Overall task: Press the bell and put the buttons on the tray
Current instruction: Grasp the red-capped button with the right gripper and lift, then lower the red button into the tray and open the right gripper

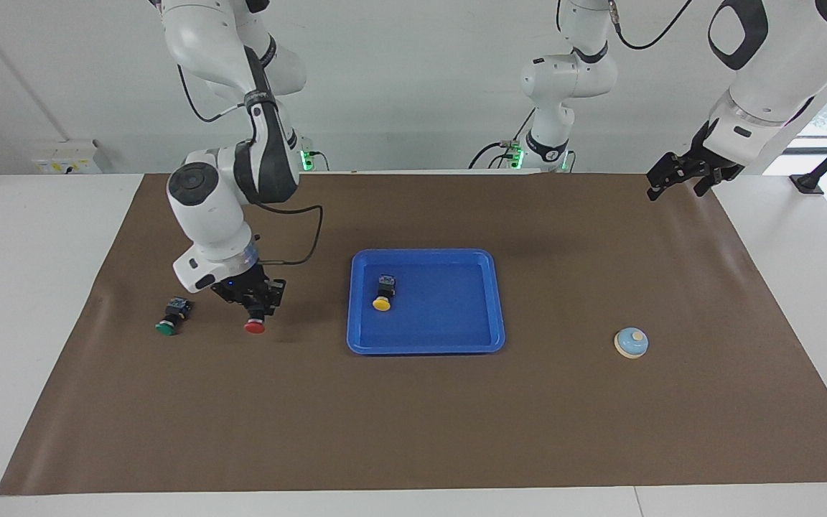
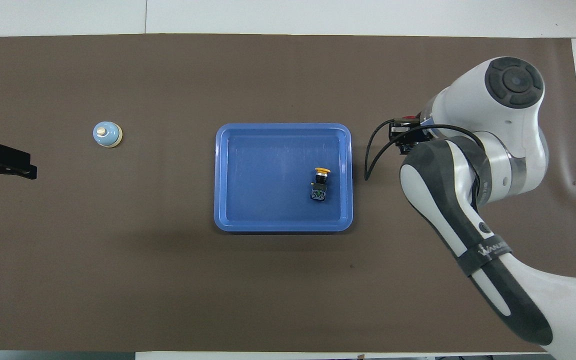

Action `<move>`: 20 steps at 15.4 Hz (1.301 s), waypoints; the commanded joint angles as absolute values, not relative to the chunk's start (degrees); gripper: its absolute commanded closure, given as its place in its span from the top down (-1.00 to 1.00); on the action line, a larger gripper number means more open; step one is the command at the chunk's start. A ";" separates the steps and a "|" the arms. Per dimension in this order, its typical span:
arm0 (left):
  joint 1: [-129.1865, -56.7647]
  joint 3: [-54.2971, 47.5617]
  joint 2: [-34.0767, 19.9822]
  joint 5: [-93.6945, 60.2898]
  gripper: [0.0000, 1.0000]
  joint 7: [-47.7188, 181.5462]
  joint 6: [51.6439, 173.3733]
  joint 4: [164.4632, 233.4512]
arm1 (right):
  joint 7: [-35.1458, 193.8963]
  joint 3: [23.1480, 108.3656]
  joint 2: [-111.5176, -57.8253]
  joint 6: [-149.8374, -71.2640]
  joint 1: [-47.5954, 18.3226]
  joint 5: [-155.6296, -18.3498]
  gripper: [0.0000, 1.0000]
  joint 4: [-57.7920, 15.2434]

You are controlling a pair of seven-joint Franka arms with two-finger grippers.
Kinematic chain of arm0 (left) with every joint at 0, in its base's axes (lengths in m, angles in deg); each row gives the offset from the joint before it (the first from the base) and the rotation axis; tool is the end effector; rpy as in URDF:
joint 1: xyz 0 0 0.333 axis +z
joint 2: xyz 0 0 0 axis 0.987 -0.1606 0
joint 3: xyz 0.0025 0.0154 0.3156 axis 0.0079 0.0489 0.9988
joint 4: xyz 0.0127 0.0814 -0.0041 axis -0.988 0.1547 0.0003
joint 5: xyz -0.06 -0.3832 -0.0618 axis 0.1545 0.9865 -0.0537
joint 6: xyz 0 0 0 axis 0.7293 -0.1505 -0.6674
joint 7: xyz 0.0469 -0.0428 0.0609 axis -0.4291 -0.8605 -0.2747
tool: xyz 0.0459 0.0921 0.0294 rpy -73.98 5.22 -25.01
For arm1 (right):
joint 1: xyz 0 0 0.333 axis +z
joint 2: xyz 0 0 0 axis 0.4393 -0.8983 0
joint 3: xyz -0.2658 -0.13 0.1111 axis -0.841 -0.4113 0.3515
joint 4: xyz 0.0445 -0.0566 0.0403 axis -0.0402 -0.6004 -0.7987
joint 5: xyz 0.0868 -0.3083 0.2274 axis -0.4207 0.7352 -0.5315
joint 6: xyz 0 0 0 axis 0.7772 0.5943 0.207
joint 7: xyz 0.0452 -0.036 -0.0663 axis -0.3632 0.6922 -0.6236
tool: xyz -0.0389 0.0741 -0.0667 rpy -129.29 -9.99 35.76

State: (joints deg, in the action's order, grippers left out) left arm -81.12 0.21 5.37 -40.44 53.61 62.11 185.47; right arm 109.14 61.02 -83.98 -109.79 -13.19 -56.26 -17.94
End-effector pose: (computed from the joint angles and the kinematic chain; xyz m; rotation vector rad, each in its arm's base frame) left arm 0.5341 -0.0009 0.5988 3.1129 0.0637 -0.1443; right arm 0.6118 0.1657 0.4284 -3.1186 0.1735 -0.0419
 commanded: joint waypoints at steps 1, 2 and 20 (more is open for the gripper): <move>-81.02 0.28 6.62 -39.99 1.00 54.11 62.37 186.53 | 114.77 60.84 -87.51 -106.86 -7.81 -57.19 -1.00 -11.75; -81.02 0.28 6.62 -39.99 1.00 54.11 62.37 186.53 | 117.58 60.84 -88.39 -106.86 -5.61 -57.37 -1.00 -10.44; -81.02 0.28 6.53 -39.99 1.00 54.11 62.37 186.53 | 133.16 60.84 -100.45 -123.29 6.72 -56.22 -1.00 -12.96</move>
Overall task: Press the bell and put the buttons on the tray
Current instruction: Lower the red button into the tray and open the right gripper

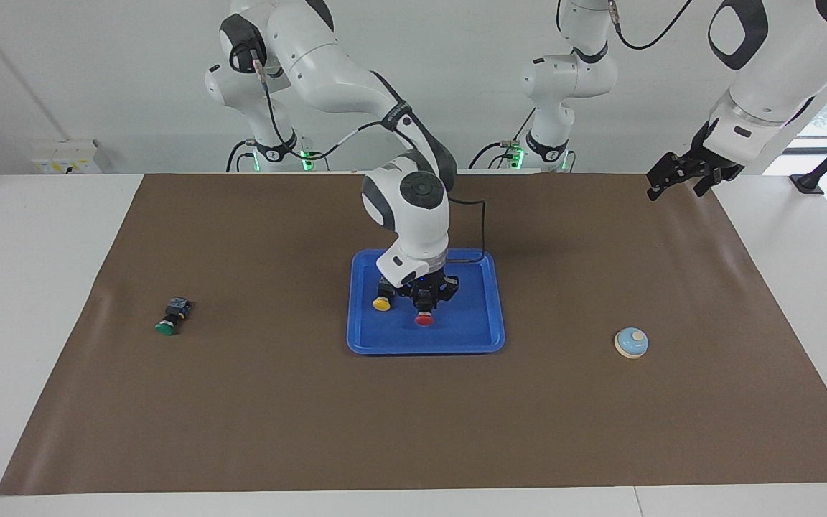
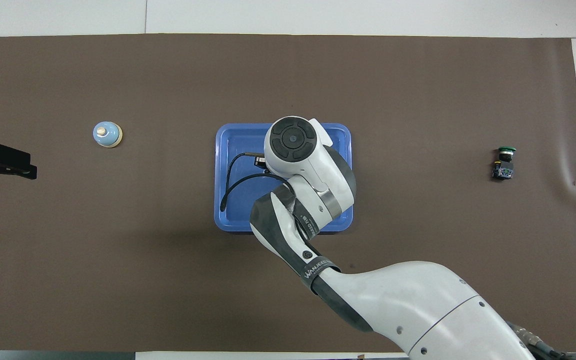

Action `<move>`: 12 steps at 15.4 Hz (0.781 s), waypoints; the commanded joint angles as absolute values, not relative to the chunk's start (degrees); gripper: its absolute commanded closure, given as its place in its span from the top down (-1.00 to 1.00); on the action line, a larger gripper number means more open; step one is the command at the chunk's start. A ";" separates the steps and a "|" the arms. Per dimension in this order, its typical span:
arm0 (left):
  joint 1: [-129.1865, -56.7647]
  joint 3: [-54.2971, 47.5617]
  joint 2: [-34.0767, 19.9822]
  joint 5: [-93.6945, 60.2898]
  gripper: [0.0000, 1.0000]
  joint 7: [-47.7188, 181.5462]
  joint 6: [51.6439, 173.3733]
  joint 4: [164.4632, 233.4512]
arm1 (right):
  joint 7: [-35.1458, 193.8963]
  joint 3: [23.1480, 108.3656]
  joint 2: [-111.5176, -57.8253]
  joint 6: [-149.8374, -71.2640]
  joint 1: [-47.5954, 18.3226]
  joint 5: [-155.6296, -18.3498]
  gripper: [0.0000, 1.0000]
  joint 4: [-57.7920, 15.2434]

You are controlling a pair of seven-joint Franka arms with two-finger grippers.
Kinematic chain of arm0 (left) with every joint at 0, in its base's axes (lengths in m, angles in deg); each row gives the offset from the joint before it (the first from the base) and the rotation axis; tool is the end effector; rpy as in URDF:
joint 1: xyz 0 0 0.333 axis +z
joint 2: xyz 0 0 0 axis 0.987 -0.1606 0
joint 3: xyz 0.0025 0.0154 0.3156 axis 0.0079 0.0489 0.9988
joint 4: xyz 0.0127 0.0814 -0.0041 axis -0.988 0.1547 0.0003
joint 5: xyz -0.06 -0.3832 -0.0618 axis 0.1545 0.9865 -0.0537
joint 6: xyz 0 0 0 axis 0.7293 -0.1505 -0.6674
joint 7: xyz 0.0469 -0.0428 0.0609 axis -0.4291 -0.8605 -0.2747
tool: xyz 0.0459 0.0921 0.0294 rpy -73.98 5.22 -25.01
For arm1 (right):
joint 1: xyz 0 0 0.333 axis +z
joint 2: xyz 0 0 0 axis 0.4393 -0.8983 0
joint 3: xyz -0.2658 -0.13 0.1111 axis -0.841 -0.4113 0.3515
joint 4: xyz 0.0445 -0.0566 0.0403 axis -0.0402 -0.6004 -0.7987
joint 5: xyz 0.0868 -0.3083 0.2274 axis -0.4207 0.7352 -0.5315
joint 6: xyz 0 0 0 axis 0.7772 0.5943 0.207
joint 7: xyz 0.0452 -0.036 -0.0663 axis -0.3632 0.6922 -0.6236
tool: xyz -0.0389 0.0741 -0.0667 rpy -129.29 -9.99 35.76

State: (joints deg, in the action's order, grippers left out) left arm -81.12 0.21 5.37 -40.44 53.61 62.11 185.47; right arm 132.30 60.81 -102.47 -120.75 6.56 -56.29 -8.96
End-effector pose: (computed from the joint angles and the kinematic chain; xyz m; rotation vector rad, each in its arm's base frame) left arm 0.5341 -0.0009 0.5988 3.1129 0.0637 -0.1443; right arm 0.5759 0.3967 0.3035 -3.0774 0.2773 -0.0477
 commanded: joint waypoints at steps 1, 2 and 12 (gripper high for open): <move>-81.02 0.28 6.62 -39.99 1.00 54.11 62.37 186.53 | 133.51 60.84 -100.36 -122.86 6.72 -56.31 -1.00 -13.15; -81.02 0.28 6.62 -39.99 1.00 54.11 62.37 186.53 | 134.30 60.84 -100.36 -122.68 6.63 -56.31 -1.00 -13.06; -81.02 0.28 6.62 -39.99 1.00 54.11 62.37 186.53 | 137.56 60.49 -98.95 -106.27 4.88 -56.75 1.00 -1.47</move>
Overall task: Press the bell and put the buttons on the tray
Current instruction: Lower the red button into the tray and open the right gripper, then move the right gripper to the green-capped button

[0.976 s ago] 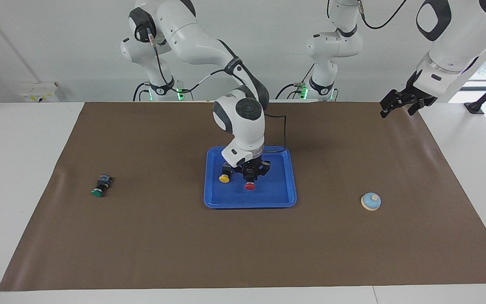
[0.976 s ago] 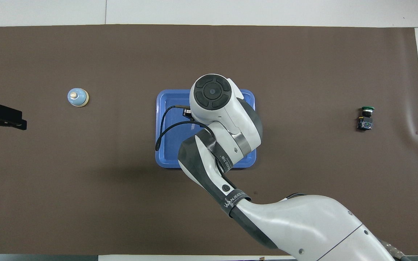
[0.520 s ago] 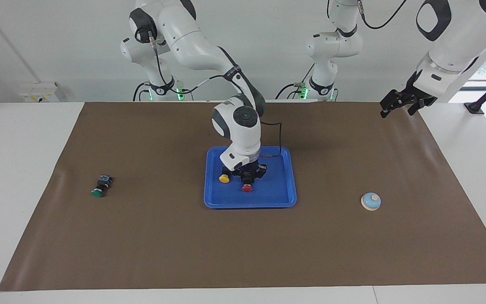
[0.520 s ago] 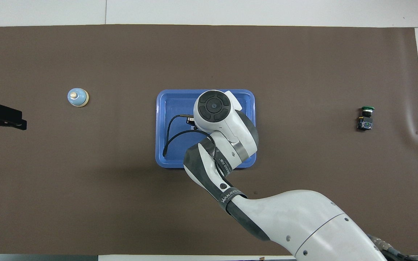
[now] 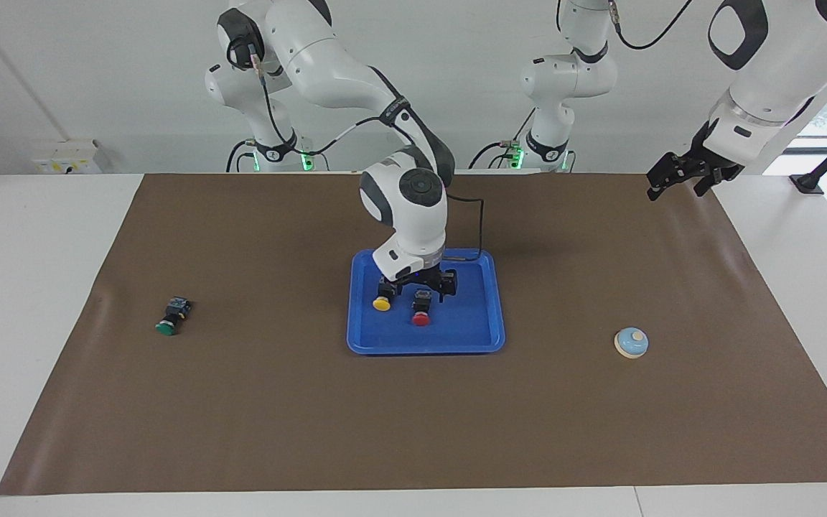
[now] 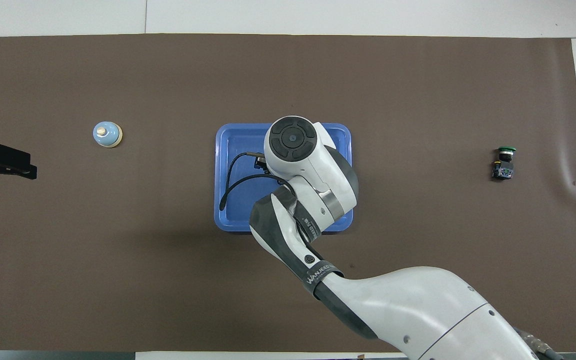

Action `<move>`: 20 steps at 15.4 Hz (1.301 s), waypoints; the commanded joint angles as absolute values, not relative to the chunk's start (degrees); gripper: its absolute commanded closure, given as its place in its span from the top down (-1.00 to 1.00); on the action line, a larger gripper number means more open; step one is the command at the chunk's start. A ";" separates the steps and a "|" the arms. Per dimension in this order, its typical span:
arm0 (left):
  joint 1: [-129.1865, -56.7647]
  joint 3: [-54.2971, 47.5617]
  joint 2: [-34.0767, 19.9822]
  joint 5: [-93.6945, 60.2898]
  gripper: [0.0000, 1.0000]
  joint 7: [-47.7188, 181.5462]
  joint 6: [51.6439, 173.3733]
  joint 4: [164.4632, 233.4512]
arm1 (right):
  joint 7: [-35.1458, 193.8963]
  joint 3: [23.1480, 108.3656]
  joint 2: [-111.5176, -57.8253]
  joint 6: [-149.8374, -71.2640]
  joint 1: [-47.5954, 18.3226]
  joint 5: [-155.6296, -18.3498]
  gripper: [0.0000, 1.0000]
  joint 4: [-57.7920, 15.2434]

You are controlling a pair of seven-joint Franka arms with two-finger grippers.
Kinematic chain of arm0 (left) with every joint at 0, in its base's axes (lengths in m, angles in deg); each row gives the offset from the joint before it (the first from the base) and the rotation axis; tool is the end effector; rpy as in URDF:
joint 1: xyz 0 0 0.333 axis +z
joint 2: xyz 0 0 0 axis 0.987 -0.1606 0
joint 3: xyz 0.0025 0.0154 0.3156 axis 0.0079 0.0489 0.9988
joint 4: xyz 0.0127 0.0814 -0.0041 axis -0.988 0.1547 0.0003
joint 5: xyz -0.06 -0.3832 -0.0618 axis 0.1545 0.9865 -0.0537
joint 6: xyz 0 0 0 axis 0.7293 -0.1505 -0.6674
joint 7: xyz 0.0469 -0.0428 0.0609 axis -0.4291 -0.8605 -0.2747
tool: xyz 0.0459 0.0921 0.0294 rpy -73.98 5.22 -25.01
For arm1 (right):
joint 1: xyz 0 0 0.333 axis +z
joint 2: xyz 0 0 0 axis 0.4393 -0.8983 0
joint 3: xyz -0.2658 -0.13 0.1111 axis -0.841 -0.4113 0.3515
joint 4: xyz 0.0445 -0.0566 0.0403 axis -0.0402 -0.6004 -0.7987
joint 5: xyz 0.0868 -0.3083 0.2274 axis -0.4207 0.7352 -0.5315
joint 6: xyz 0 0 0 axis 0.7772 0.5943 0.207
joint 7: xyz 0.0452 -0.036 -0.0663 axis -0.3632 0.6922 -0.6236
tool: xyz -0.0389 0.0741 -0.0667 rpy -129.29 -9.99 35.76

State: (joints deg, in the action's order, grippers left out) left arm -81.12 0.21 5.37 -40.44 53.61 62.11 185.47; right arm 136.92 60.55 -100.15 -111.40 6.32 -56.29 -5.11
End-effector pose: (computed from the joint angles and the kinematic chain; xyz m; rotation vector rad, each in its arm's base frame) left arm 0.5341 -0.0009 0.5988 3.1129 0.0637 -0.1443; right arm 0.5784 0.3911 0.3479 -3.1011 0.4168 0.0156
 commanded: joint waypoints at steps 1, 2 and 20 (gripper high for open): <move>-81.02 0.28 6.62 -39.99 1.00 54.11 62.37 186.53 | 137.39 60.49 -97.73 -105.29 3.14 -56.32 1.00 -1.20; -81.02 0.28 6.62 -39.99 1.00 54.11 62.37 186.53 | 137.04 60.58 -95.80 -104.15 1.03 -56.14 1.00 -1.37; -81.02 0.28 6.53 -39.99 1.00 54.11 62.37 186.53 | 96.00 60.14 -81.29 -111.56 -34.05 -52.18 1.00 -24.01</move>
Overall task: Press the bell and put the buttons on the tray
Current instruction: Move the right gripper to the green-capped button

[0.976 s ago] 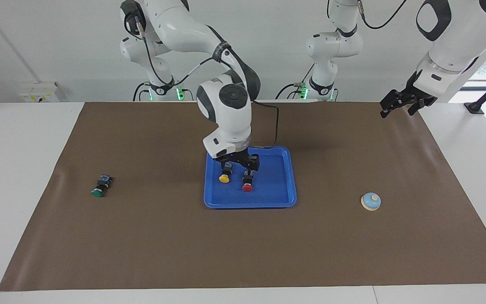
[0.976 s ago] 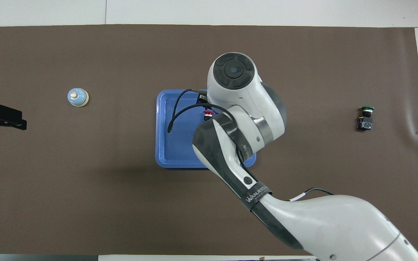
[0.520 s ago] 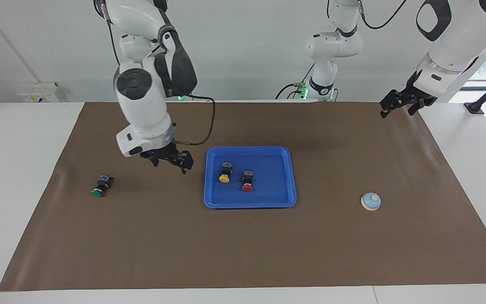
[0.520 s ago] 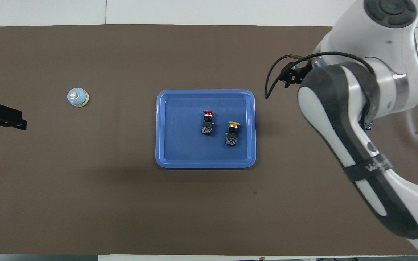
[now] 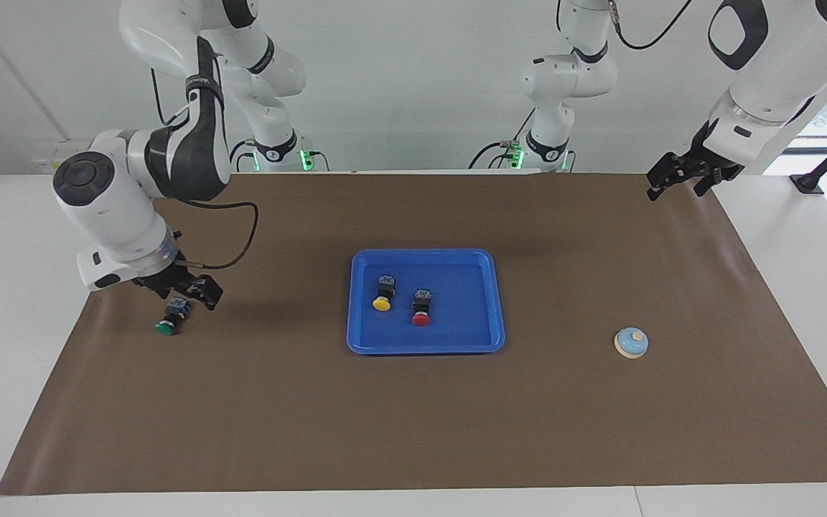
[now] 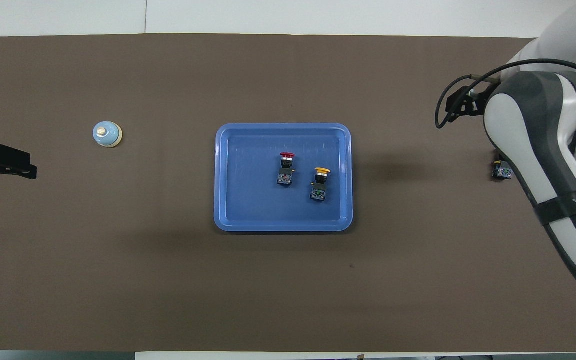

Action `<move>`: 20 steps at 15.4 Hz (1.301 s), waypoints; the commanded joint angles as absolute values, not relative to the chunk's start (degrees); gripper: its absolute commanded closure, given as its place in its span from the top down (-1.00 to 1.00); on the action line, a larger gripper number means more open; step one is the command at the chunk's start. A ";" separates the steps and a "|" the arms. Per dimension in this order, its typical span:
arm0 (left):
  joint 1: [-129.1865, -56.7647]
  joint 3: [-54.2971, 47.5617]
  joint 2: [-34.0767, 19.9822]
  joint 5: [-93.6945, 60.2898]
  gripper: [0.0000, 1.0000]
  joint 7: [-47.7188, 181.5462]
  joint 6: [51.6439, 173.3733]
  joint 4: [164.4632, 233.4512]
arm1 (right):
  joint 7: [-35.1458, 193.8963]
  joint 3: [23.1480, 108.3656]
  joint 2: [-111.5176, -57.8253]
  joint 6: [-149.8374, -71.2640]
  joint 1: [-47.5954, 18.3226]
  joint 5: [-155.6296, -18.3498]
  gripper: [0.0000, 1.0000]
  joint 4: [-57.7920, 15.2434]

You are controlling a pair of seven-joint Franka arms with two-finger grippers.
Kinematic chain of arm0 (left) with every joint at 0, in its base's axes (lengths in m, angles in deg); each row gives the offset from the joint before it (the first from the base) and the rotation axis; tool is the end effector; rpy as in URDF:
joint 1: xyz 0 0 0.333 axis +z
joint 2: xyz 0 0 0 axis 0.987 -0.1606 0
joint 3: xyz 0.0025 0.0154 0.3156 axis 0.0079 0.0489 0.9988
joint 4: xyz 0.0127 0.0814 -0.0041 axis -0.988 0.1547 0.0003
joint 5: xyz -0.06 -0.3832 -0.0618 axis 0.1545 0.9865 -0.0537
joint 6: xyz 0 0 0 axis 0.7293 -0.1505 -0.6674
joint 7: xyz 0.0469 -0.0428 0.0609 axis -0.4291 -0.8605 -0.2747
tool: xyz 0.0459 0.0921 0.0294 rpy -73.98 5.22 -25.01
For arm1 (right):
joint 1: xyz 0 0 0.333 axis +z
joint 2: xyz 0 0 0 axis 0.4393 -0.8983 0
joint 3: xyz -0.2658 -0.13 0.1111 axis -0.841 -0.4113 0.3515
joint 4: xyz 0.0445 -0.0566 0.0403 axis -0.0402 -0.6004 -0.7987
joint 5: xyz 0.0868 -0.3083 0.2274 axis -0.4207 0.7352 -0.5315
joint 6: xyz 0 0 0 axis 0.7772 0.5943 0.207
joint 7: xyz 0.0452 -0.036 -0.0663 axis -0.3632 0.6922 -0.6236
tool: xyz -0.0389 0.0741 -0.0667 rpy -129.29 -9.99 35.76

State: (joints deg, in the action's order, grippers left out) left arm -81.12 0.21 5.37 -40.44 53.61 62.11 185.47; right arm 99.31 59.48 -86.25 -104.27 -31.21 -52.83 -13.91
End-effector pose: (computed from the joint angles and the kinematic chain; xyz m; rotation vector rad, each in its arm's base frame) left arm 0.5341 -0.0009 0.5988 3.1129 0.0637 -0.1443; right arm 0.6384 -0.0523 0.4279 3.0603 -0.3967 -0.0479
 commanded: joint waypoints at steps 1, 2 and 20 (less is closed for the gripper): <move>-81.02 0.28 6.62 -39.99 1.00 54.11 62.37 186.53 | 94.33 60.23 -80.24 -116.13 -35.63 -52.18 1.00 -27.70; -81.02 0.28 6.62 -39.99 1.00 54.11 62.37 186.53 | 93.19 60.23 -79.36 -120.87 -36.77 -52.18 1.00 -31.30; -81.02 0.28 6.62 -39.99 1.00 54.11 62.37 186.53 | 87.29 60.40 -81.99 -140.69 -42.15 -52.27 1.00 -44.52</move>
State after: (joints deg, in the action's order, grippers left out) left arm -81.12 0.21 5.37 -40.44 53.61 62.11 185.47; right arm 88.61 59.49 -82.20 -138.17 -40.97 -52.68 -42.73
